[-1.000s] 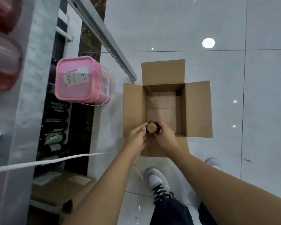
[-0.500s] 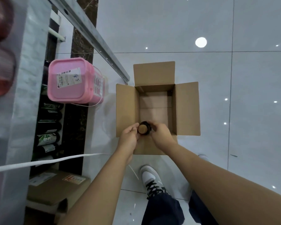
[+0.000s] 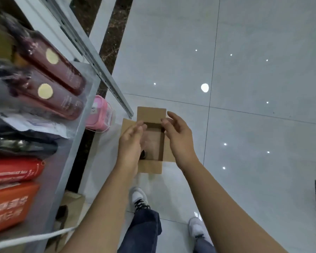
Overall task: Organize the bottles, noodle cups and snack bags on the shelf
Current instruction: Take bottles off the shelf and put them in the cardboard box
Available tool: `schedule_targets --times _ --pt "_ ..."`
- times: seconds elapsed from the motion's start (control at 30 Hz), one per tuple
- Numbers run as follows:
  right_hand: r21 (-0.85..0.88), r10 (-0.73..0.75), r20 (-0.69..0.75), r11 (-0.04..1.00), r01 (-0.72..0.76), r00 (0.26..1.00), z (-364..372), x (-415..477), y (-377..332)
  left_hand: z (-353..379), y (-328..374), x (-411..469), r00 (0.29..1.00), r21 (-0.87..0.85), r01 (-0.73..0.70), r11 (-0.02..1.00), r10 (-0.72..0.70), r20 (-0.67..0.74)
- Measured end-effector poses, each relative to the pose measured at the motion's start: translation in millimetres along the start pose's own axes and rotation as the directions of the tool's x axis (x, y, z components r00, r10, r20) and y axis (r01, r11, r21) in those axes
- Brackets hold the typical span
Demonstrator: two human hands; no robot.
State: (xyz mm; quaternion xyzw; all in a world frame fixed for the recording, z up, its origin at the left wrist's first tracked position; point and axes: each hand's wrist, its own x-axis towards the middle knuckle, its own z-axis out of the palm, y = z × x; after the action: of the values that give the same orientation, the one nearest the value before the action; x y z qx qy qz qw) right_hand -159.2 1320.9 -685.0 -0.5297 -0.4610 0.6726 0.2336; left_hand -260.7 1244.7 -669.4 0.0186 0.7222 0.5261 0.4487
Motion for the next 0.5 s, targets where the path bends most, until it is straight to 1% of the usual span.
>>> schedule_targets --times 0.07,0.17,0.33,0.4,0.5 --pt "0.02 -0.039 0.008 0.999 0.038 0.999 -14 -35 -39 5 30 -43 0.998 -0.044 -0.068 0.997 0.068 -0.016" --pt "0.032 -0.129 0.066 0.991 0.127 0.99 -35 -97 -103 11 74 -112 0.987 -0.094 -0.16 0.983 0.158 -0.029" --pt "0.044 -0.277 0.243 0.961 0.275 0.93 -62 -213 -209 0 139 -244 0.954 -0.159 -0.298 0.941 0.291 -0.068" --pt "0.059 -0.332 0.294 0.942 0.33 0.896 -67 -257 -243 -13 159 -300 0.925 -0.171 -0.379 0.909 0.367 -0.1" --pt "0.096 -0.408 0.364 0.911 0.402 0.838 -64 -317 -283 -40 186 -373 0.85 -0.185 -0.522 0.833 0.488 -0.197"
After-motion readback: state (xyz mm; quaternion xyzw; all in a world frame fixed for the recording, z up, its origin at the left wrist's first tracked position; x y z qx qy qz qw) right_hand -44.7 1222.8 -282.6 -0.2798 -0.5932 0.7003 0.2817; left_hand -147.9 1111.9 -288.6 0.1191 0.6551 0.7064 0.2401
